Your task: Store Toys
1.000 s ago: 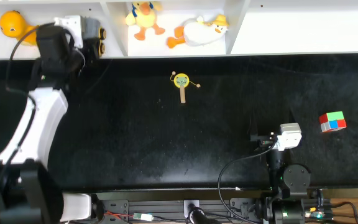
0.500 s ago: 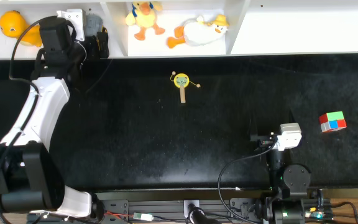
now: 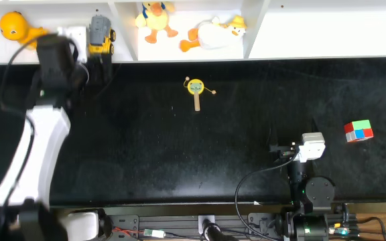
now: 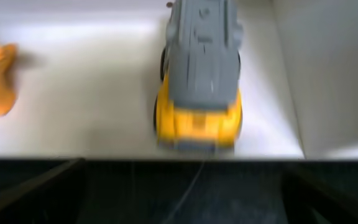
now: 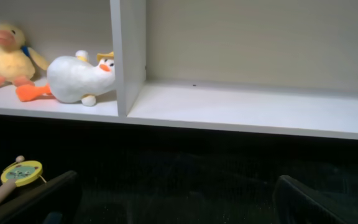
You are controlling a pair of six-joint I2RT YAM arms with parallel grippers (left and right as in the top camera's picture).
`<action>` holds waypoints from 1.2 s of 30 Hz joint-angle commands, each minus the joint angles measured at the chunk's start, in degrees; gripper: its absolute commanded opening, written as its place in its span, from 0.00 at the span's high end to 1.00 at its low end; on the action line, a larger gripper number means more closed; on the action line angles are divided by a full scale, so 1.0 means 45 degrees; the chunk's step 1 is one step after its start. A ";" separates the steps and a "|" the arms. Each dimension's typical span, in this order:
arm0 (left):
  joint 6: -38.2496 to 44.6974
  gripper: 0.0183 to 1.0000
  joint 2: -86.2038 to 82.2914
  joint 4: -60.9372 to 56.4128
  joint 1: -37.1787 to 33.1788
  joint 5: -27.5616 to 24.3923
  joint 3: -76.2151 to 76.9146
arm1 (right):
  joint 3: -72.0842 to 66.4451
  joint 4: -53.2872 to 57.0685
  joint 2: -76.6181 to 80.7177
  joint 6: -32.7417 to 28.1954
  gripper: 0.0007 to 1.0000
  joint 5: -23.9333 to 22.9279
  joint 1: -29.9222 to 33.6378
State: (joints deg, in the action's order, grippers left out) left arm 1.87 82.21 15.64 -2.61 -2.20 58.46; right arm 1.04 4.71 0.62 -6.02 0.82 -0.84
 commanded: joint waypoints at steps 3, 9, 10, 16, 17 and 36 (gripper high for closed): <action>0.0296 0.00 -0.4148 0.0238 0.0015 0.0466 -0.3356 | -0.0170 -0.0063 -0.0083 0.0058 0.01 -0.0097 -0.0058; -0.0117 0.00 -0.9088 -0.0058 0.0423 0.0073 -0.6295 | -0.0170 -0.0063 -0.0083 0.0058 0.00 -0.0097 -0.0058; -0.0151 0.00 -0.9651 -0.0738 0.0627 0.0073 -0.6761 | -0.0170 -0.0058 -0.0083 0.0058 0.00 -0.0097 -0.0058; -0.0151 0.00 -1.2682 -0.4760 0.1807 0.0039 -1.0044 | -0.0170 -0.0063 -0.0083 0.0058 0.00 -0.0097 -0.0058; -0.0146 0.00 -1.3172 -0.4789 0.1812 0.0039 -1.0457 | -0.0170 -0.0058 -0.0083 0.0058 0.00 -0.0097 -0.0058; 0.0005 0.00 -1.8243 -0.2429 0.1583 0.1049 -1.2891 | -0.0170 -0.0063 -0.0083 0.0058 0.01 -0.0097 -0.0058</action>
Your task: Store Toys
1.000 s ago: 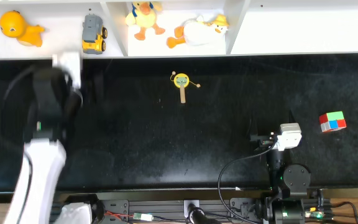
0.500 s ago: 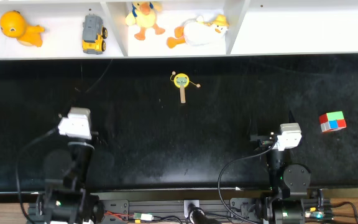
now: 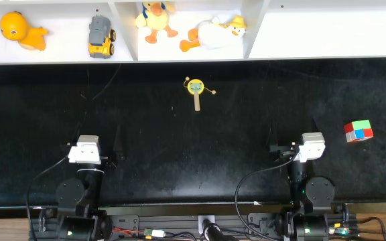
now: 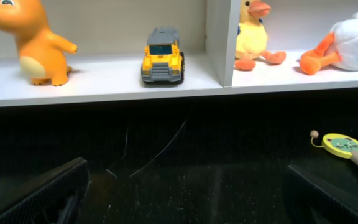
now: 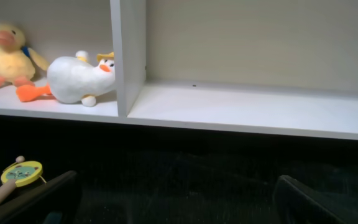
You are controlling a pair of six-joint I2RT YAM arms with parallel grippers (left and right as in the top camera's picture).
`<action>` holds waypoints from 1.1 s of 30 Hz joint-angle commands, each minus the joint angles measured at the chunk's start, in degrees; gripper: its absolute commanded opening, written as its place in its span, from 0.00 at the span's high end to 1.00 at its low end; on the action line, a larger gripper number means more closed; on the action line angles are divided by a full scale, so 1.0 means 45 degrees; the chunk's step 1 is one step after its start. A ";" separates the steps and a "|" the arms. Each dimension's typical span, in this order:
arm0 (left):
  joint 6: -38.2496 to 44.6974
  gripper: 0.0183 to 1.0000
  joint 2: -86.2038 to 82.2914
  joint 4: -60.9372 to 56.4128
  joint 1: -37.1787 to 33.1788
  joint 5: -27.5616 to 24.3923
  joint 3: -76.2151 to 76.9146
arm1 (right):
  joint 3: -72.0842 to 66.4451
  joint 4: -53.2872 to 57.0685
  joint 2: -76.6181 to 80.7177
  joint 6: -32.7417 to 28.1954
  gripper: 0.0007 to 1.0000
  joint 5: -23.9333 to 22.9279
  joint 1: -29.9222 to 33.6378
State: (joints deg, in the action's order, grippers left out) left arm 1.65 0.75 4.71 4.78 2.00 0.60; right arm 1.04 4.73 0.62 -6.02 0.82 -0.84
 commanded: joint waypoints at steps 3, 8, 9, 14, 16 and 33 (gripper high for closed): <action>0.0053 0.00 -0.0131 0.0000 -0.0058 0.0117 -0.0034 | -0.0170 -0.0063 -0.0083 0.0058 0.00 -0.0097 -0.0058; 0.0053 0.00 -0.0131 0.0000 -0.0058 0.0117 -0.0034 | -0.0170 -0.0063 -0.0083 0.0058 0.00 -0.0097 -0.0058; 0.0053 0.00 -0.0131 -0.0005 -0.0058 0.0117 -0.0034 | -0.0170 -0.0068 -0.0083 0.0058 0.00 -0.0097 -0.0058; 0.0053 0.00 -0.0131 -0.0005 -0.0058 0.0117 -0.0034 | -0.0170 -0.0063 -0.0083 0.0058 0.00 -0.0097 -0.0058; 0.0053 0.00 -0.0131 -0.0005 -0.0058 0.0117 -0.0034 | -0.0170 -0.0068 -0.0083 0.0058 0.01 -0.0097 -0.0058; 0.0053 0.00 -0.0131 -0.0005 -0.0058 0.0117 -0.0034 | 0.1243 0.0597 0.1991 0.2365 0.00 -0.3861 -0.1593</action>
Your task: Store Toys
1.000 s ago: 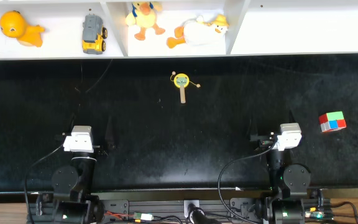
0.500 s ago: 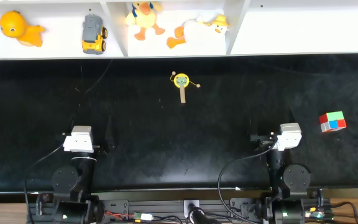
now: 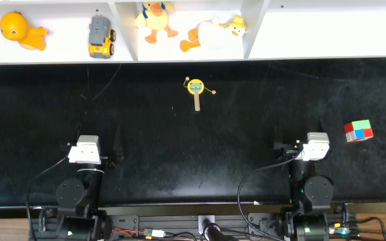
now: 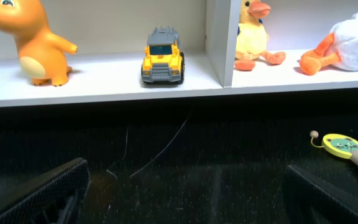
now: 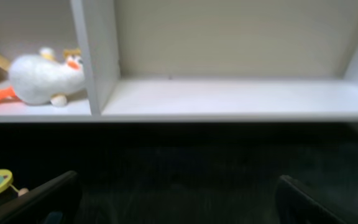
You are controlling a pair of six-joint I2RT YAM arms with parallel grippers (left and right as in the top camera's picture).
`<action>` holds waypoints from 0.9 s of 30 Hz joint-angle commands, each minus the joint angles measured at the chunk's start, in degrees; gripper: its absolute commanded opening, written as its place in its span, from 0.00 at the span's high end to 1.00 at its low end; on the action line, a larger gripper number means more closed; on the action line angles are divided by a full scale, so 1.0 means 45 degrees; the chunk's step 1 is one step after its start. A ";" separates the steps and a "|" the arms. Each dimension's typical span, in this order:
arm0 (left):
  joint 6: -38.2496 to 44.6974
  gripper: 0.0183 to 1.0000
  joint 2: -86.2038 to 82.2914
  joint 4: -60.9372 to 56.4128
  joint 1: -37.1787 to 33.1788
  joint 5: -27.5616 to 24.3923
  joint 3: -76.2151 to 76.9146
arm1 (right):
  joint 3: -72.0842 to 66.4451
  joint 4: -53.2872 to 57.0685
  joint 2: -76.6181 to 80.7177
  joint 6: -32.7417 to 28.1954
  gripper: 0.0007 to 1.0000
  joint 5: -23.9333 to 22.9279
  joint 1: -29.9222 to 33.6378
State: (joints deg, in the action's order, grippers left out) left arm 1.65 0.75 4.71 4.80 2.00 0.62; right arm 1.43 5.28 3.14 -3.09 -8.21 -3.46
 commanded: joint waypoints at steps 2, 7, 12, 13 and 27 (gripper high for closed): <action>0.0053 0.00 -0.0131 -0.0005 -0.0063 0.0117 -0.0039 | 0.2142 0.1316 0.2788 0.2448 0.01 -0.2399 -0.1851; 0.0053 0.00 -0.0131 -0.0005 -0.0063 0.0117 -0.0039 | 0.5153 0.4109 0.6674 0.5178 0.00 -0.4250 -0.4221; 0.0053 0.00 -0.0131 -0.0005 -0.0063 0.0117 -0.0039 | 0.7859 0.6232 1.0331 0.7796 0.00 -0.5168 -0.6290; 0.0053 0.00 -0.0131 -0.0005 -0.0063 0.0117 -0.0039 | 0.8388 0.6513 1.1103 0.8315 0.00 -0.5158 -0.6625; 0.0053 0.00 -0.0131 -0.0005 -0.0063 0.0117 -0.0039 | 1.3784 0.7791 1.9302 0.9836 0.01 -0.4843 -0.9870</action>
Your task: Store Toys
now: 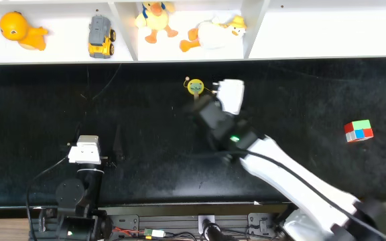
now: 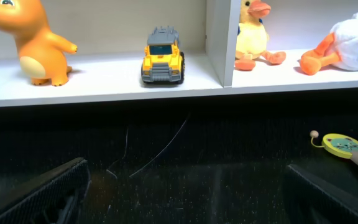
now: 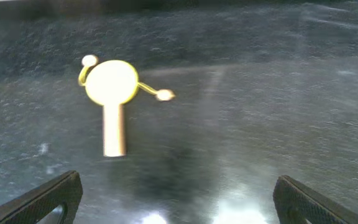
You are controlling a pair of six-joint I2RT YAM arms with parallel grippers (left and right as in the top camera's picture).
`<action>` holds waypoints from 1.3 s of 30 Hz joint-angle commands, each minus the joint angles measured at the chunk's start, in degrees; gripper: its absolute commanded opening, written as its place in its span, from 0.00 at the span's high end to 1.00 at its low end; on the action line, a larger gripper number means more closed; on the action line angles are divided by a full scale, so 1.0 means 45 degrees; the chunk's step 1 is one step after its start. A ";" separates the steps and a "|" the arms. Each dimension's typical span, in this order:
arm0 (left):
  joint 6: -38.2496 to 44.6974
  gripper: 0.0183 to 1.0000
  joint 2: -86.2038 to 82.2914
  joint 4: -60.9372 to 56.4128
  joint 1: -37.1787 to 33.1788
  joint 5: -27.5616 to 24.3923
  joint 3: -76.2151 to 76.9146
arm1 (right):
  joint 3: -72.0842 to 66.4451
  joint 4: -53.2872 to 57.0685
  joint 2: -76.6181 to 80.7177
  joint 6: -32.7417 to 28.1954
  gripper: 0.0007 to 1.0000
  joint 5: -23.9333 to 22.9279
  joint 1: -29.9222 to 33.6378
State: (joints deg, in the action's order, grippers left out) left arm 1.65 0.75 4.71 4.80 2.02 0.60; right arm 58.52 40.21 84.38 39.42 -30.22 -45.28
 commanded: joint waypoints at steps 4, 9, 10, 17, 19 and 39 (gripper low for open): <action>0.0053 0.00 -0.0131 -0.0005 -0.0063 0.0112 -0.0034 | 0.1836 0.0029 0.2618 0.0389 0.00 0.0515 -0.0869; 0.0053 0.00 -0.0131 -0.0005 -0.0063 0.0112 -0.0034 | 0.2157 0.0015 0.3721 0.0403 0.00 0.0083 -0.0850; 0.0053 0.00 -0.0131 -0.0005 -0.0063 0.0112 -0.0034 | 0.2166 0.0005 0.3866 0.0481 0.00 -0.0151 -0.0850; 0.0053 0.00 -0.0131 -0.0005 -0.0063 0.0112 -0.0034 | 0.2176 -0.0544 0.4585 0.0806 0.00 -0.0491 -0.0743; 0.0053 0.00 -0.0131 -0.0005 -0.0063 0.0112 -0.0034 | 0.2176 -0.1001 0.4741 0.0525 0.00 -0.0495 -0.0685; 0.0053 0.00 -0.0131 -0.0005 -0.0063 0.0112 -0.0034 | 0.2176 -0.3162 0.5780 -0.0189 0.01 0.0024 -0.0083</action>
State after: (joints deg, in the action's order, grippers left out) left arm 1.65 0.75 4.71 4.78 2.02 0.62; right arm 66.43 26.61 108.77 38.74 -31.16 -45.84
